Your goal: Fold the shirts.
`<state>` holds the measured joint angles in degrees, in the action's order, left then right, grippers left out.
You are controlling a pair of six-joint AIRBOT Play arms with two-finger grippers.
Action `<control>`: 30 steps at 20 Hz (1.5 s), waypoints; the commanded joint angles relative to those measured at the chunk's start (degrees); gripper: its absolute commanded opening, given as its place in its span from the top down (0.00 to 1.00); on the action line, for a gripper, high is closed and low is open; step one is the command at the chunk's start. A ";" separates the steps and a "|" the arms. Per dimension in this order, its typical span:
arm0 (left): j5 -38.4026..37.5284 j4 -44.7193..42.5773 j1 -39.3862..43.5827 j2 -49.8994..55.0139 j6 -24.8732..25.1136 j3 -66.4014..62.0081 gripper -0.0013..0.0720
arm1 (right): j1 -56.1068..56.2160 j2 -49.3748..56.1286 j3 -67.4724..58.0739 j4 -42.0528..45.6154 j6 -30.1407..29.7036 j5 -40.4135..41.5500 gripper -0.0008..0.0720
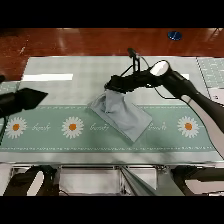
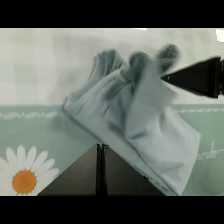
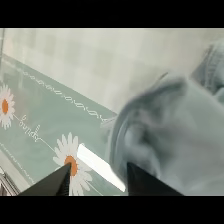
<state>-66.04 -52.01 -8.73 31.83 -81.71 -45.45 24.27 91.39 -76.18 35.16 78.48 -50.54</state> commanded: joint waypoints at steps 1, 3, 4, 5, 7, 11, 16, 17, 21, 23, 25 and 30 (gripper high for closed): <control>2.19 1.01 -0.42 -2.25 -0.61 7.54 0.96 | -0.15 4.70 -2.43 -2.01 -0.07 -3.98 0.42; 4.11 1.01 -0.42 -1.55 -0.61 8.17 0.96 | -4.00 1.75 -2.43 -0.96 -0.17 -12.24 0.43; 4.66 1.01 -0.42 -1.44 -0.61 8.09 0.96 | -6.88 -1.27 -2.43 1.27 -0.13 -16.94 0.43; 5.05 1.03 -0.42 -1.46 -0.61 8.07 0.96 | -9.81 -5.03 -2.40 4.33 -0.04 -21.16 0.43; 4.98 1.03 -0.42 -1.49 -0.61 8.09 0.96 | -15.69 -14.86 -2.12 14.64 1.05 -28.15 0.43; 4.94 2.08 -0.39 -1.49 -0.61 8.09 0.96 | -24.55 -40.54 11.17 45.68 12.79 -24.17 0.43; 4.66 2.54 -0.39 -1.44 -0.59 8.15 0.96 | -39.45 -59.17 38.27 43.17 16.74 -16.81 0.43; 4.48 2.56 -0.39 -1.44 -0.59 8.17 0.96 | -41.90 -59.54 42.53 39.63 16.00 -15.45 0.43; 4.31 2.54 -0.39 -1.44 -0.55 8.22 0.96 | -45.92 -53.88 55.67 15.41 7.61 -10.69 0.43; 4.33 2.54 -0.39 -1.42 -0.57 8.22 0.96 | -40.81 -48.33 58.36 8.63 4.72 -8.41 0.43; 4.35 2.54 -0.42 -1.42 -0.57 8.22 0.96 | -32.83 -42.25 58.38 7.65 5.09 -4.09 0.43; 4.07 2.54 -0.39 -1.42 -0.59 8.22 0.96 | -22.60 -28.65 57.18 -8.90 -1.99 5.60 0.43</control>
<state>-61.76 -49.45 -9.10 30.39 -82.30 -37.28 -3.44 55.55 -18.90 37.23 81.52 -50.11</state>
